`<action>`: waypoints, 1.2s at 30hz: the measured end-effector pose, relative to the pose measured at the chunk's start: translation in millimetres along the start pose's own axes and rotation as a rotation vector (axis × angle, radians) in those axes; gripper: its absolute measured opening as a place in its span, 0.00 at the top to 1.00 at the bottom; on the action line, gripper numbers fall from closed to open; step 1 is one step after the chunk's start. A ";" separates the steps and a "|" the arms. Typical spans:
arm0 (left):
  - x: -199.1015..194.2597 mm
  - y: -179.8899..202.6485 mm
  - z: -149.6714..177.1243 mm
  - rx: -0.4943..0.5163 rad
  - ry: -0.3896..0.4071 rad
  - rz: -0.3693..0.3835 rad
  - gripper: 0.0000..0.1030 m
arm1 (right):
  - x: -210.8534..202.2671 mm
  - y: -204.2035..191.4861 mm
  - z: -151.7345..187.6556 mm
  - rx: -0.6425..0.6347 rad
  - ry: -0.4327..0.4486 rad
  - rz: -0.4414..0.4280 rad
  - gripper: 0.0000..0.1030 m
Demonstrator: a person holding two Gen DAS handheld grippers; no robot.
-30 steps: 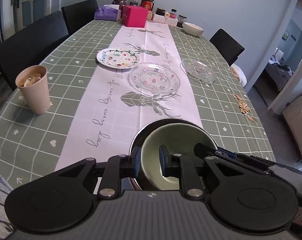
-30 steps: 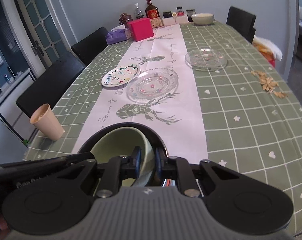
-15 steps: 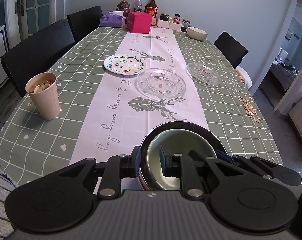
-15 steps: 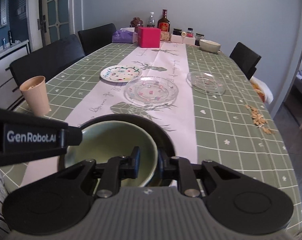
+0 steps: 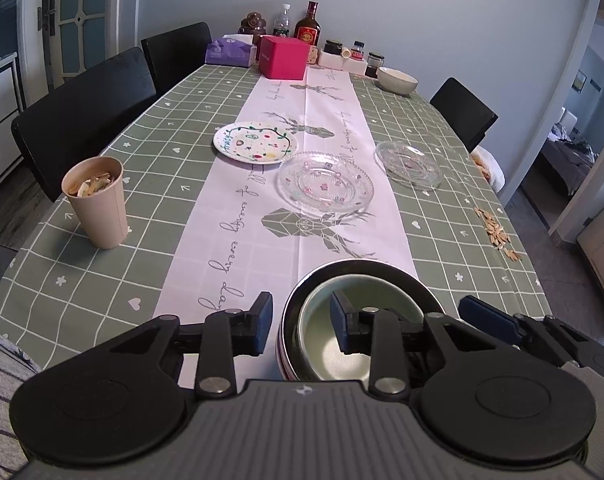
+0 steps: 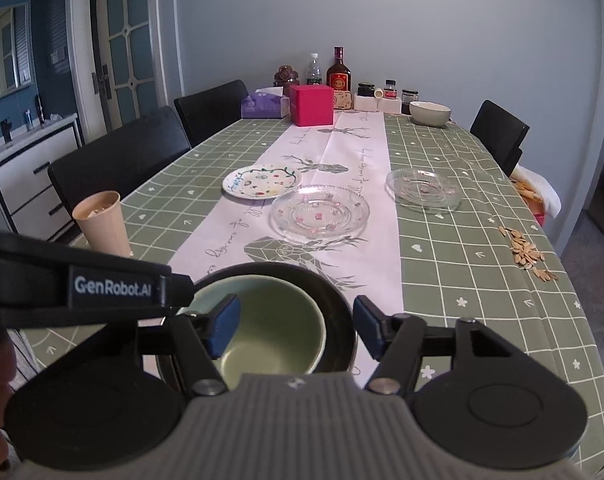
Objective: Organize plates and bowls
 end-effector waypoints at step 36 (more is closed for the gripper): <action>44.0 -18.5 30.1 0.014 -0.058 0.001 0.74 | 39.9 12.0 45.3 0.160 -0.153 -0.091 0.56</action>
Point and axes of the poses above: each gripper's, at about its wrist camera, not at the fingertips, and x roughly the way its jaws point, y to its right, z to its underside, the point moved 9 cm from there along x, roughly the way its jaws point, and after that the axes turned 15 degrees about -x, right-handed, at the moved point
